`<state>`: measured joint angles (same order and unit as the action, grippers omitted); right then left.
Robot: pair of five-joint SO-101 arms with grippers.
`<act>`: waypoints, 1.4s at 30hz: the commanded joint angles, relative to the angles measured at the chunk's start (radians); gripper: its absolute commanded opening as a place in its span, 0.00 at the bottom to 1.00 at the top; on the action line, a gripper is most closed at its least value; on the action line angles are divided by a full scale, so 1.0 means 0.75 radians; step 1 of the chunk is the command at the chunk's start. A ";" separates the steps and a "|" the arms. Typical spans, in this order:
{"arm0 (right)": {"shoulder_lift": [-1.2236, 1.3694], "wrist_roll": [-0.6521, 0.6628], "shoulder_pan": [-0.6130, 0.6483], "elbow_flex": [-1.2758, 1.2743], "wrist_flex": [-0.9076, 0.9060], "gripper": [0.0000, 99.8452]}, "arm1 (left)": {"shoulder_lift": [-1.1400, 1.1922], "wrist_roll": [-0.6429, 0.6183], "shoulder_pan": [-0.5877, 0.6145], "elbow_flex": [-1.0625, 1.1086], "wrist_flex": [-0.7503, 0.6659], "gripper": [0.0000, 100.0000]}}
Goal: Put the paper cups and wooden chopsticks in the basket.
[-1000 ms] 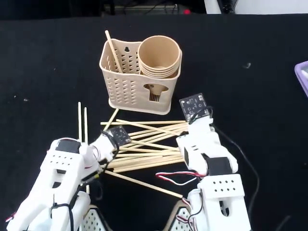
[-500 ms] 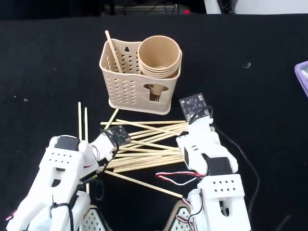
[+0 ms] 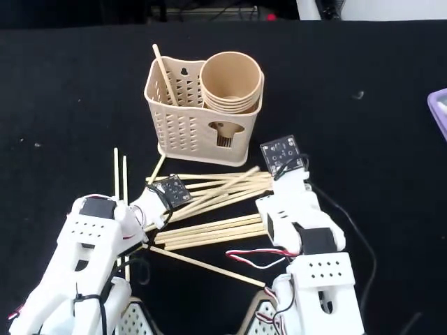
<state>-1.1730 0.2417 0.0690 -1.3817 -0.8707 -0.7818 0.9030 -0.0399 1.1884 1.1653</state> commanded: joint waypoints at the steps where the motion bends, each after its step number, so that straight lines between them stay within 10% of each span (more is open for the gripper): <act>1: -0.034 0.014 -0.023 0.005 0.027 0.12 | -0.006 -0.004 -0.011 -0.003 -0.014 0.05; 16: -0.034 0.004 -0.041 0.007 0.027 0.12 | -0.020 0.002 -0.001 -0.312 0.426 0.03; 25: -0.150 -0.237 -0.395 0.009 0.086 0.12 | -0.020 -0.006 -0.120 -0.512 0.640 0.03; 36: -0.490 -0.239 -0.325 -0.138 0.027 0.12 | -0.004 0.002 0.030 -0.089 -0.092 0.22; 42: -0.611 -0.239 -0.325 -0.148 -0.033 0.12 | -0.002 0.033 0.075 -0.077 -0.164 0.14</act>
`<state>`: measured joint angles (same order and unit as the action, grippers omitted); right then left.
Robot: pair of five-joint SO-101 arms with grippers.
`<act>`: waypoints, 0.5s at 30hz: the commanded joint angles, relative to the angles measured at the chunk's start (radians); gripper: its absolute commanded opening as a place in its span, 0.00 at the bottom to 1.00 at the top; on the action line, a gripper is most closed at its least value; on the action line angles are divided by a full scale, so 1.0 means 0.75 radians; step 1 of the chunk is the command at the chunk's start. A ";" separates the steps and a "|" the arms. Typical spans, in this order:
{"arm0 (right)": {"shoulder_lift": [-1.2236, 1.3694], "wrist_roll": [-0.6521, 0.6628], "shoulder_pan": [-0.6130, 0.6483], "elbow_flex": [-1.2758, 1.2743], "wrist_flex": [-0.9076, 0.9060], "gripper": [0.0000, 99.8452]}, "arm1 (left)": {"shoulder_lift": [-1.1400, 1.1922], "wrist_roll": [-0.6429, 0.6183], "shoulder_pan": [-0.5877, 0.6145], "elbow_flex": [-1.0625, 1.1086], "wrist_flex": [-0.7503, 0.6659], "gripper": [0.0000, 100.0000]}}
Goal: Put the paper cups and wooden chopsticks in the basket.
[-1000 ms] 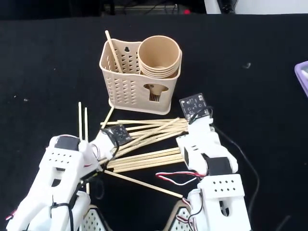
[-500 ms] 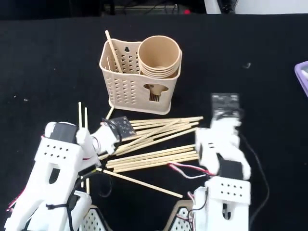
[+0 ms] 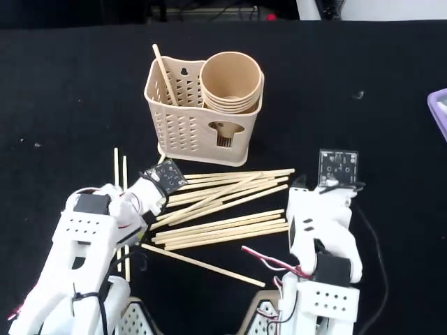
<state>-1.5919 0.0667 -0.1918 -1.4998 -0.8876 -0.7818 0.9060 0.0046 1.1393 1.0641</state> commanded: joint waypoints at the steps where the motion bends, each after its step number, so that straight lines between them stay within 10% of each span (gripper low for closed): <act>1: -0.064 -0.006 0.023 0.005 -0.020 0.12 | -0.002 0.051 0.015 -0.009 -0.027 0.14; 15: -0.101 -0.006 0.023 -0.003 -0.037 0.12 | 0.282 0.076 0.015 -0.028 -0.035 0.15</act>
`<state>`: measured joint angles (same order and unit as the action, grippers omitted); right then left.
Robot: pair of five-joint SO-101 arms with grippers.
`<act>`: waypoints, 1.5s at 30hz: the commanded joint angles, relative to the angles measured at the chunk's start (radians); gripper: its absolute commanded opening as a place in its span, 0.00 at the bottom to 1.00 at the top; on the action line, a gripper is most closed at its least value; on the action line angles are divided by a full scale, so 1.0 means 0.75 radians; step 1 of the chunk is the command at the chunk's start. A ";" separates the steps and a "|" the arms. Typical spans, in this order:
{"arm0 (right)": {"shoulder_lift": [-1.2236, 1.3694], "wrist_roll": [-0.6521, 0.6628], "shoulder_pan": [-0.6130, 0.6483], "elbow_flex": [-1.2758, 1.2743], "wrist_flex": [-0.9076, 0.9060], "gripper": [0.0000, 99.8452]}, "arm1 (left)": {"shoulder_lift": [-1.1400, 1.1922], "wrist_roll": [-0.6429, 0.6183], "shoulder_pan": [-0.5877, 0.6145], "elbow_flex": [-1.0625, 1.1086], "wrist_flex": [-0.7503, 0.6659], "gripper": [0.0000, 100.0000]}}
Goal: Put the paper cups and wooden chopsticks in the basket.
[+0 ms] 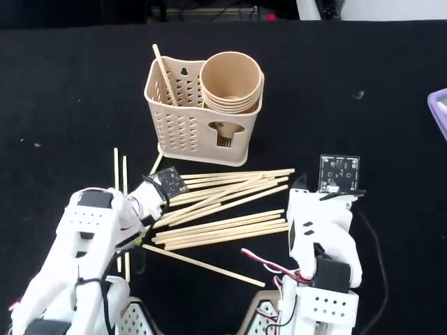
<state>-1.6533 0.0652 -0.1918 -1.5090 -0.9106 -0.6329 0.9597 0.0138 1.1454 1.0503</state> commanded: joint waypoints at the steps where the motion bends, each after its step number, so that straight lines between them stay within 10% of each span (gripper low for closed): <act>1: -0.019 -0.004 0.023 0.009 -0.006 0.12 | 0.119 0.002 0.003 -0.056 -0.012 0.15; 25: -0.026 -0.004 0.023 0.009 -0.006 0.12 | 0.096 -0.084 -0.187 -0.111 0.194 0.03; 36: -0.026 -0.004 0.023 0.009 -0.006 0.12 | 0.108 -0.084 -0.187 -0.048 0.049 0.17; 45: -0.026 -0.004 0.023 0.009 -0.006 0.12 | 0.108 -0.084 -0.187 -0.044 0.059 0.03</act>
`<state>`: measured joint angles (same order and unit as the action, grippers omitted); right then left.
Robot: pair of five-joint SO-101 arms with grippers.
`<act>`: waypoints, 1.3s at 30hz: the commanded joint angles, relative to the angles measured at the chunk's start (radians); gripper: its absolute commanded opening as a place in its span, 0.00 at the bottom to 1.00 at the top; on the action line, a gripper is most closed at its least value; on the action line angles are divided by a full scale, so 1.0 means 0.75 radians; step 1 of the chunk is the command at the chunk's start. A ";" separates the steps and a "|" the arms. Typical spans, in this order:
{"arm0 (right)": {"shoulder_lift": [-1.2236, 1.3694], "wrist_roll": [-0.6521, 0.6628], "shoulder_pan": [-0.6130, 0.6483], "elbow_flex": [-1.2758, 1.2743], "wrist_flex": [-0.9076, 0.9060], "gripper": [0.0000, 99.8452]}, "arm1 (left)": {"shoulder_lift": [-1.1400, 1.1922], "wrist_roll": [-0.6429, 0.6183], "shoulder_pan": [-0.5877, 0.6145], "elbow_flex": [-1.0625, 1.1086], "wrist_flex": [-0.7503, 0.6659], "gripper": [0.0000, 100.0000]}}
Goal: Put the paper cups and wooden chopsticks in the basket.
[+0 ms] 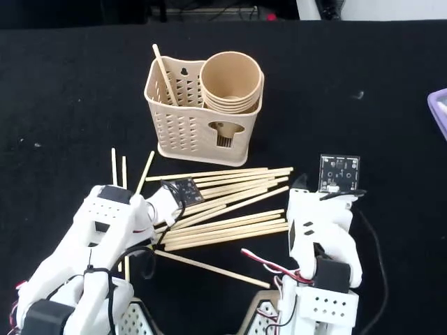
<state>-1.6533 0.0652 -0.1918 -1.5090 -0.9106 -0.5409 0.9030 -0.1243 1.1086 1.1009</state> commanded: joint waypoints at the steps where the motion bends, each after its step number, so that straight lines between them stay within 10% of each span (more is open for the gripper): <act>1: -0.026 -0.004 0.023 0.009 -0.006 0.12 | -0.014 -0.008 -0.003 0.003 0.016 0.03; 23: -0.026 -0.012 0.012 0.007 -0.004 0.12 | -0.031 0.035 -0.003 -0.744 0.876 0.03; 34: -0.026 -0.119 -0.098 0.007 0.020 0.12 | -0.446 -0.311 -0.069 -1.077 0.874 0.03; 39: -0.026 -0.129 -0.096 -0.038 0.084 0.12 | -0.622 -0.630 -0.021 -1.229 0.548 0.03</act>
<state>-1.6548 -0.0238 -0.2501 -1.5336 -0.8892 -0.9490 0.5777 -0.1611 0.2708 1.6640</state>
